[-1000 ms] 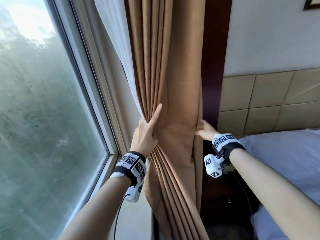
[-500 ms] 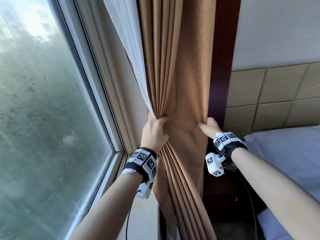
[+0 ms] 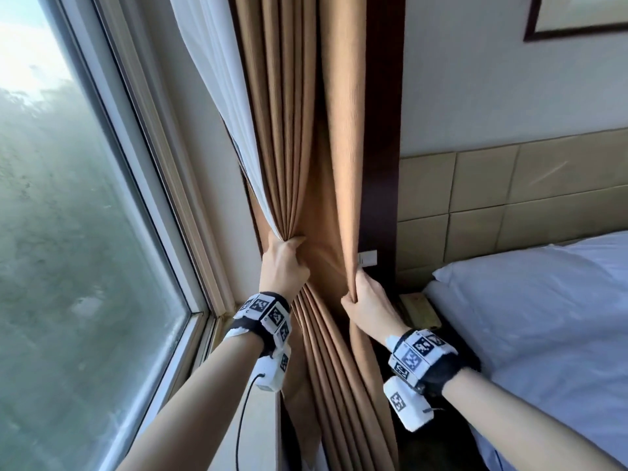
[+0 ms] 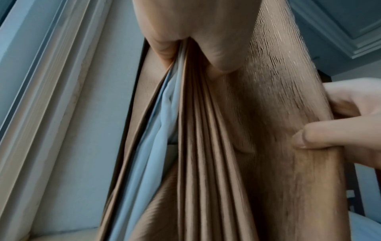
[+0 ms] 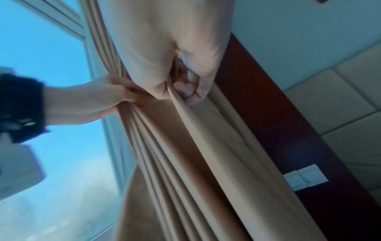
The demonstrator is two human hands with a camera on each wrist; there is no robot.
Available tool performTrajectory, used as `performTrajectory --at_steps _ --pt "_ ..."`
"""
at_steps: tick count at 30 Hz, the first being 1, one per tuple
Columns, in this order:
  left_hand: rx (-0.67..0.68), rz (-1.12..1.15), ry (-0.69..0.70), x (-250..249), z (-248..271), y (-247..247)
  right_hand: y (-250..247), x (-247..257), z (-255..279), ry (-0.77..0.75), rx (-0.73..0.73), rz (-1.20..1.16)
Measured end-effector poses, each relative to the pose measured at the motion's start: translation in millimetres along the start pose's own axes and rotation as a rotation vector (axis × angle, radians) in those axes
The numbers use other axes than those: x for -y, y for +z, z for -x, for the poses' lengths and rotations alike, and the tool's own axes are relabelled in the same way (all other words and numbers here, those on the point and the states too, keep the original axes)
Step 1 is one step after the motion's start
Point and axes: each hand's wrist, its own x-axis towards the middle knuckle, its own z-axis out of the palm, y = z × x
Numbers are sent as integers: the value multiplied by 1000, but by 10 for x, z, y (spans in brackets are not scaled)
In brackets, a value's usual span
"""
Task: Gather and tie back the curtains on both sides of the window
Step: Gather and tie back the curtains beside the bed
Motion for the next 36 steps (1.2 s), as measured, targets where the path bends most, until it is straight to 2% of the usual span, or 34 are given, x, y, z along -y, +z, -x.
performTrajectory --at_steps 3,5,7,10,13,16,18,21,24,30,36 --pt "33 15 23 -49 52 -3 75 198 70 -28 84 25" --pt "68 40 20 -99 102 -41 116 276 52 -39 88 52" --pt "85 97 4 -158 135 -77 143 332 -13 -39 89 127" --pt "90 113 -4 -196 182 -78 178 437 -51 -25 168 222" --pt "35 37 20 -204 220 -50 157 475 -76 -20 239 198" --pt "-28 7 5 -151 197 -27 139 404 -124 -78 329 179" --pt "-18 -20 5 -102 145 -29 115 349 -171 -104 411 122" --pt "8 -81 49 17 64 -90 88 201 -265 -60 479 18" --pt "7 -160 47 217 -5 -193 59 -108 -418 38 463 29" --pt "-49 -205 -43 675 -139 -442 -1 -676 -775 273 392 83" --pt "-46 -214 -34 798 -204 -483 259 -592 -1238 339 302 32"
